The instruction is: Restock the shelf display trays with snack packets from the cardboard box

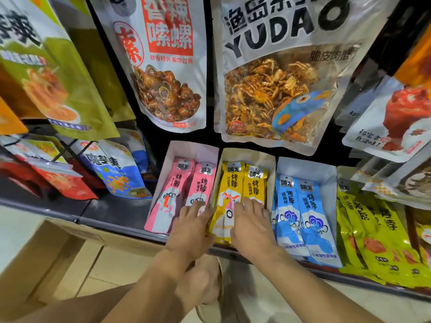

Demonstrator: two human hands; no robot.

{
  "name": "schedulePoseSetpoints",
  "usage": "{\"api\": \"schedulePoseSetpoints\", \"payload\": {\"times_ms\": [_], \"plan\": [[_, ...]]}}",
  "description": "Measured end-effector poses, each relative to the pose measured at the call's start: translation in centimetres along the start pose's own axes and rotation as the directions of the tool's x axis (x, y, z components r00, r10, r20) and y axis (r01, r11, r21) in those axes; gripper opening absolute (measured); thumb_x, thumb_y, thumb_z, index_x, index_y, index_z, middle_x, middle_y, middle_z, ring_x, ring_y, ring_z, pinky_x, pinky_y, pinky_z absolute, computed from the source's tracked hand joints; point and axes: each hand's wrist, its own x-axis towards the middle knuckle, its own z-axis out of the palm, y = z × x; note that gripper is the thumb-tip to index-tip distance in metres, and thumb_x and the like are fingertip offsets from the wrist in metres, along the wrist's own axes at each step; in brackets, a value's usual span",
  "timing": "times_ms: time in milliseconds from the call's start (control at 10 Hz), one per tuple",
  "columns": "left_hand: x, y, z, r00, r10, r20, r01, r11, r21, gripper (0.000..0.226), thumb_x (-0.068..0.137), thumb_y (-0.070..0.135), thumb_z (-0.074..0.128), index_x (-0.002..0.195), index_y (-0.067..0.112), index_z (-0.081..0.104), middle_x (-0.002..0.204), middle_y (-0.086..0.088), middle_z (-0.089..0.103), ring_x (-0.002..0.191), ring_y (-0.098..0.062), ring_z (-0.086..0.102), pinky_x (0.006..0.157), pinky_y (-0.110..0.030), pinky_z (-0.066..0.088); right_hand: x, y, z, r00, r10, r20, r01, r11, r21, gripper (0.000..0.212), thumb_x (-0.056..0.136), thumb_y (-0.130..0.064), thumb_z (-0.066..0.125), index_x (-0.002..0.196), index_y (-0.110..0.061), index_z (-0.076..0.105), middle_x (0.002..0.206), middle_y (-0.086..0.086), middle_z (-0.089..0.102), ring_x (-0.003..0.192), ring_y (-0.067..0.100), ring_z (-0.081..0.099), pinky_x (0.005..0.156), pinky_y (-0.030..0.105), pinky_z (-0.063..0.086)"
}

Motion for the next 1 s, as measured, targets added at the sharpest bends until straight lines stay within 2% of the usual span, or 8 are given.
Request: {"api": "schedulePoseSetpoints", "payload": {"times_ms": [100, 200, 300, 400, 500, 600, 900, 1000], "plan": [[1.1, -2.5, -2.2, 0.977, -0.183, -0.11, 0.184, 0.983, -0.002, 0.05, 0.094, 0.036, 0.054, 0.141, 0.024, 0.045, 0.144, -0.004, 0.045, 0.128, -0.03, 0.04, 0.106, -0.04, 0.039, 1.1, -3.1, -0.6, 0.987, -0.11, -0.121, 0.12, 0.989, 0.08, 0.056, 0.088, -0.023, 0.055, 0.142, -0.013, 0.046, 0.148, 0.009, 0.041, 0.135, 0.032, 0.038, 0.113, 0.045, 0.033], [1.5, -4.9, -2.5, 0.943, -0.328, -0.054, 0.329, 0.944, 0.008, 0.052, 0.092, 0.034, 0.056, 0.14, 0.025, 0.04, 0.143, -0.002, 0.042, 0.127, -0.03, 0.039, 0.1, -0.044, 0.043, 2.3, -6.1, 0.2, 0.97, -0.234, -0.07, 0.242, 0.957, 0.161, 0.054, 0.094, -0.027, 0.054, 0.145, -0.013, 0.042, 0.151, 0.009, 0.036, 0.141, 0.032, 0.032, 0.119, 0.043, 0.026], [0.9, -7.5, -2.1, 0.955, -0.291, 0.06, 0.276, 0.943, 0.188, 0.07, 0.089, 0.028, 0.061, 0.148, 0.033, 0.025, 0.151, 0.004, 0.025, 0.133, -0.026, 0.031, 0.1, -0.044, 0.044, 3.8, -7.9, 1.9, 0.951, -0.31, 0.017, 0.306, 0.946, 0.103, 0.069, 0.092, -0.037, 0.061, 0.15, -0.011, 0.035, 0.154, 0.014, 0.032, 0.145, 0.034, 0.024, 0.124, 0.047, 0.017], [0.5, -9.9, -1.9, 0.965, -0.23, 0.129, 0.183, 0.935, 0.302, 0.091, 0.081, 0.023, 0.071, 0.151, 0.039, 0.015, 0.156, 0.008, 0.011, 0.136, -0.024, 0.027, 0.098, -0.041, 0.046, 4.8, -9.2, 4.3, 0.942, -0.33, 0.056, 0.331, 0.943, -0.014, 0.078, 0.082, -0.04, 0.071, 0.147, -0.01, 0.039, 0.151, 0.018, 0.035, 0.144, 0.04, 0.026, 0.122, 0.053, 0.014], [0.8, -10.9, -0.7, 0.965, -0.23, 0.124, 0.179, 0.927, 0.329, 0.094, 0.083, 0.021, 0.071, 0.152, 0.041, 0.011, 0.156, 0.01, 0.011, 0.134, -0.024, 0.028, 0.098, -0.039, 0.047, 5.4, -9.7, 6.0, 0.948, -0.31, 0.065, 0.316, 0.942, -0.113, 0.072, 0.074, -0.036, 0.076, 0.138, -0.012, 0.052, 0.14, 0.018, 0.049, 0.133, 0.042, 0.039, 0.116, 0.056, 0.018], [1.6, -11.2, 0.2, 0.973, -0.224, 0.047, 0.198, 0.927, 0.32, 0.084, 0.089, 0.025, 0.066, 0.151, 0.043, 0.012, 0.155, 0.01, 0.018, 0.13, -0.023, 0.032, 0.095, -0.037, 0.048, 5.9, -9.6, 6.3, 0.95, -0.311, 0.017, 0.31, 0.939, -0.149, 0.06, 0.077, -0.033, 0.073, 0.131, -0.012, 0.058, 0.136, 0.018, 0.053, 0.127, 0.041, 0.045, 0.112, 0.052, 0.012], [2.3, -11.2, -0.4, 0.968, -0.232, 0.098, 0.19, 0.928, 0.32, 0.093, 0.085, 0.028, 0.073, 0.153, 0.042, 0.012, 0.156, 0.008, 0.022, 0.136, -0.025, 0.033, 0.103, -0.041, 0.041, 5.9, -8.7, 5.4, 0.936, -0.347, 0.055, 0.351, 0.93, -0.104, 0.067, 0.089, -0.045, 0.065, 0.144, -0.012, 0.043, 0.148, 0.016, 0.041, 0.137, 0.038, 0.036, 0.123, 0.05, 0.008], [1.9, -10.3, -1.4, 0.974, -0.219, 0.065, 0.191, 0.937, 0.291, 0.076, 0.087, 0.033, 0.064, 0.15, 0.04, 0.021, 0.151, 0.007, 0.031, 0.133, -0.024, 0.036, 0.102, -0.042, 0.039, 5.0, -8.4, 4.3, 0.939, -0.331, 0.094, 0.339, 0.936, -0.091, 0.07, 0.092, -0.045, 0.062, 0.148, -0.011, 0.038, 0.152, 0.016, 0.036, 0.14, 0.037, 0.032, 0.124, 0.051, 0.01]]}}
